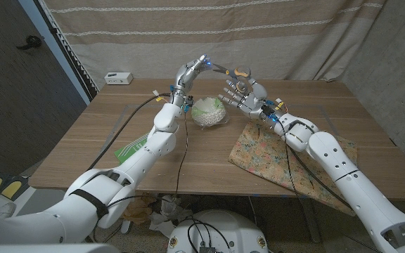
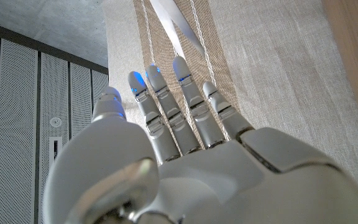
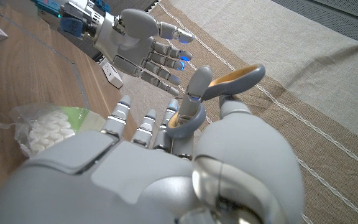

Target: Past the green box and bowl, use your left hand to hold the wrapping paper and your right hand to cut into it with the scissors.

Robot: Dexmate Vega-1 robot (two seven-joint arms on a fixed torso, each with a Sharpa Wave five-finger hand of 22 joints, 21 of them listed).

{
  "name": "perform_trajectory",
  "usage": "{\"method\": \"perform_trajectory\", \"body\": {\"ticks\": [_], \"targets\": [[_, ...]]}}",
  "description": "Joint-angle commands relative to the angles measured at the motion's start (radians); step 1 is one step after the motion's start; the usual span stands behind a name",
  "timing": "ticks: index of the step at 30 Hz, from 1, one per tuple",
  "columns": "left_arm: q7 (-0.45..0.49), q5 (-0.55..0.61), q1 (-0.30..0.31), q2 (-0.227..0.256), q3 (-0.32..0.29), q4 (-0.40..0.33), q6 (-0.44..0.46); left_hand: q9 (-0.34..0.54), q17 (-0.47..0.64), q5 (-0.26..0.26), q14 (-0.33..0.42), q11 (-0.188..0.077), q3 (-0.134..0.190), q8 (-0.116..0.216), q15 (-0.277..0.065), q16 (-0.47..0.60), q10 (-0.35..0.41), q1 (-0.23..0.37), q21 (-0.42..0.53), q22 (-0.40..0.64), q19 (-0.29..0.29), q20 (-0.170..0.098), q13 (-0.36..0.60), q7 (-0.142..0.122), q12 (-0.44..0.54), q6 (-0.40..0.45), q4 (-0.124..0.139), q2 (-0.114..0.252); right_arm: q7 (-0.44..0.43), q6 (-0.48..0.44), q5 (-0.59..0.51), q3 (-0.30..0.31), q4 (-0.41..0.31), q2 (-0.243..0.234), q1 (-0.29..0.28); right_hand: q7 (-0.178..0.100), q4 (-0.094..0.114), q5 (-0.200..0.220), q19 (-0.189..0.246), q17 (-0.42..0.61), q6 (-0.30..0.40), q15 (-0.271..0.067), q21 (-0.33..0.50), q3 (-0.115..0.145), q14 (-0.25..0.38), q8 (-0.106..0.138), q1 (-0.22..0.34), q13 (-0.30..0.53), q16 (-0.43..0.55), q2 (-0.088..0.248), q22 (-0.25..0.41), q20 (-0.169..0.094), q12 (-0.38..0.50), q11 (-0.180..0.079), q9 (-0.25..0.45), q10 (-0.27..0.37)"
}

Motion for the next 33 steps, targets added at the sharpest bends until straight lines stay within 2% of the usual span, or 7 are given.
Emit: {"method": "perform_trajectory", "body": {"ticks": [1,6,8,13,18,23,33], "targets": [[0.010,0.001,0.018,0.013,-0.002,-0.033,0.023,0.002,0.002,-0.002,0.006,0.002,0.003,0.006,-0.089,-0.006,0.001,0.001,0.005,0.001,0.007,-0.005,0.003,-0.003,0.006,0.010,0.001,-0.003,-0.009,0.006,0.041,-0.001,0.027,0.045,-0.001,-0.150,-0.003,0.014,-0.009,0.003,-0.126,-0.009,0.003,-0.011,-0.001,0.008,-0.006,0.003,0.003,-0.011,0.003,0.000,0.003,-0.009,-0.011,0.004],[0.006,-0.003,0.027,0.019,-0.001,-0.049,0.032,0.001,0.003,-0.004,0.009,0.003,0.002,0.010,-0.089,-0.009,0.005,-0.002,0.005,0.002,0.007,-0.006,0.007,0.003,0.009,0.030,0.004,-0.001,0.002,0.020,0.041,-0.002,0.034,0.063,-0.004,-0.156,-0.004,0.027,-0.014,0.004,-0.122,-0.021,0.003,-0.016,-0.002,0.008,-0.008,0.002,0.004,-0.012,0.003,0.000,0.005,-0.019,-0.020,0.005],[-0.002,-0.006,0.030,0.025,0.001,-0.059,0.042,0.000,0.010,-0.009,0.048,0.004,0.004,0.007,-0.090,0.000,0.041,-0.005,0.006,0.003,0.005,-0.005,0.017,0.008,0.032,0.045,0.008,0.009,0.017,0.030,0.031,-0.002,0.035,0.066,-0.004,-0.156,-0.004,0.032,-0.020,0.004,-0.123,-0.025,0.002,-0.018,-0.005,0.011,-0.009,0.002,0.004,-0.012,0.003,-0.001,0.004,-0.024,-0.019,0.002],[-0.023,-0.012,0.022,0.028,0.004,-0.051,0.046,-0.001,0.020,-0.014,0.091,0.004,0.005,-0.001,-0.090,0.011,0.087,-0.003,0.007,0.005,0.006,-0.006,0.032,0.008,0.061,0.051,0.007,0.011,0.051,0.051,0.008,0.002,0.030,0.070,-0.003,-0.170,-0.004,0.044,-0.027,0.004,-0.125,-0.026,0.002,-0.024,-0.014,0.011,-0.012,0.002,0.002,-0.011,0.003,-0.001,0.003,-0.028,-0.026,-0.003],[-0.037,-0.011,0.010,0.026,0.003,-0.039,0.029,-0.001,0.025,-0.017,0.107,0.003,0.005,-0.003,-0.090,0.015,0.102,-0.003,0.009,0.005,0.009,-0.006,0.038,0.012,0.072,0.058,0.006,0.011,0.049,0.054,-0.001,0.001,0.022,0.067,0.001,-0.171,-0.003,0.053,-0.031,0.004,-0.126,-0.026,0.002,-0.029,-0.019,0.016,-0.017,0.002,0.002,-0.010,0.003,-0.001,0.003,-0.029,-0.025,-0.006],[-0.036,-0.005,0.004,0.025,0.001,-0.035,0.013,-0.001,0.023,-0.023,0.092,0.005,0.001,-0.010,-0.091,0.003,0.104,-0.005,0.007,0.005,0.004,-0.009,0.023,0.015,0.059,0.047,0.005,0.003,0.048,0.057,-0.013,0.002,0.007,0.060,0.002,-0.174,-0.002,0.059,-0.033,0.004,-0.128,-0.025,0.003,-0.033,-0.020,0.017,-0.020,0.002,0.003,-0.009,0.003,-0.001,0.003,-0.028,-0.026,-0.006],[-0.009,-0.012,0.018,0.034,-0.009,-0.064,0.046,0.001,0.020,-0.030,0.052,0.004,-0.002,-0.023,-0.090,-0.021,0.082,-0.010,0.004,0.009,-0.011,-0.003,0.004,0.011,0.028,0.024,0.007,0.001,0.039,0.045,-0.002,-0.002,-0.009,0.057,0.012,-0.173,-0.001,0.070,-0.034,0.004,-0.130,-0.027,0.005,-0.039,-0.022,0.019,-0.024,0.002,0.004,-0.007,0.003,-0.001,0.004,-0.028,-0.031,-0.007]]}}
